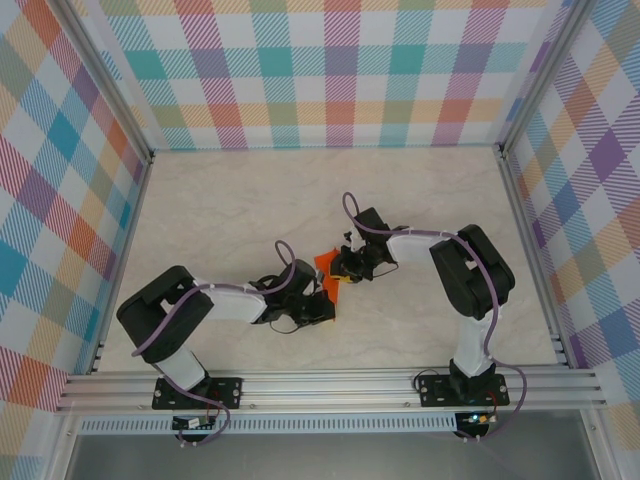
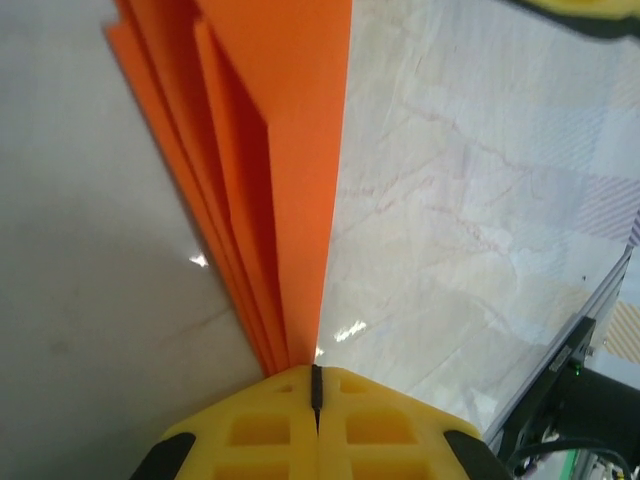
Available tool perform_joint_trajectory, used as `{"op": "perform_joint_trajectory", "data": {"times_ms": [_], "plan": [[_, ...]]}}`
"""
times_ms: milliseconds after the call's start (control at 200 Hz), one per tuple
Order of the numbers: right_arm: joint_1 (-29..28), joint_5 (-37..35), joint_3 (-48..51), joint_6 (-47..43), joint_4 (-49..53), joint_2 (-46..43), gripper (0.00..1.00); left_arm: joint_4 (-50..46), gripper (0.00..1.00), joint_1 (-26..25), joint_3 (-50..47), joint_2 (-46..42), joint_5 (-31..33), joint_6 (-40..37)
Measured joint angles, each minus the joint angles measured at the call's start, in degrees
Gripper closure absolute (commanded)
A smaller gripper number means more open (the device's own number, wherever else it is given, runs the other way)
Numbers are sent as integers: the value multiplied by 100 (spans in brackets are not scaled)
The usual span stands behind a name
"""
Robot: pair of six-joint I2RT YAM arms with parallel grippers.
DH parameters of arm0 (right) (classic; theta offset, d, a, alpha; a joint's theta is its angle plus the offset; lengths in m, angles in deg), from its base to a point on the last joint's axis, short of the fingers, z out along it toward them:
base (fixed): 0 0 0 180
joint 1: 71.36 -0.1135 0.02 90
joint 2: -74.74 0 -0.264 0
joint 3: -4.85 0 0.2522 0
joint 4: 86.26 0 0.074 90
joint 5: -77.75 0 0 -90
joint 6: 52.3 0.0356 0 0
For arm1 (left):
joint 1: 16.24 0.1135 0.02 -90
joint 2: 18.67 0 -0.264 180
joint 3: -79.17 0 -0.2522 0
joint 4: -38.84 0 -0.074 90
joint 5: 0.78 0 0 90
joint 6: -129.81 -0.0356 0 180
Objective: Fold a paper plane with a square sheet of paper (fold left side to right side)
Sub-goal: Fold the wing for the fifth time at the center of the table.
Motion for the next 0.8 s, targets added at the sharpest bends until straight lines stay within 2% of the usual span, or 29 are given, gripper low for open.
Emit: {"op": "perform_joint_trajectory", "data": {"times_ms": [300,525,665,800], "plan": [[0,0,-33,-2,42,13,78,-540,96,-59,-157,-361,-118,-35],[0,0,-33,0,44,13,78,-1318,95,282,177,-1014,-205,-323],[0,0,-33,0,44,13,78,-1228,95,374,597,-905,-361,-411],[0,2,-33,0,44,13,78,-977,96,372,824,-389,-518,-459]]}}
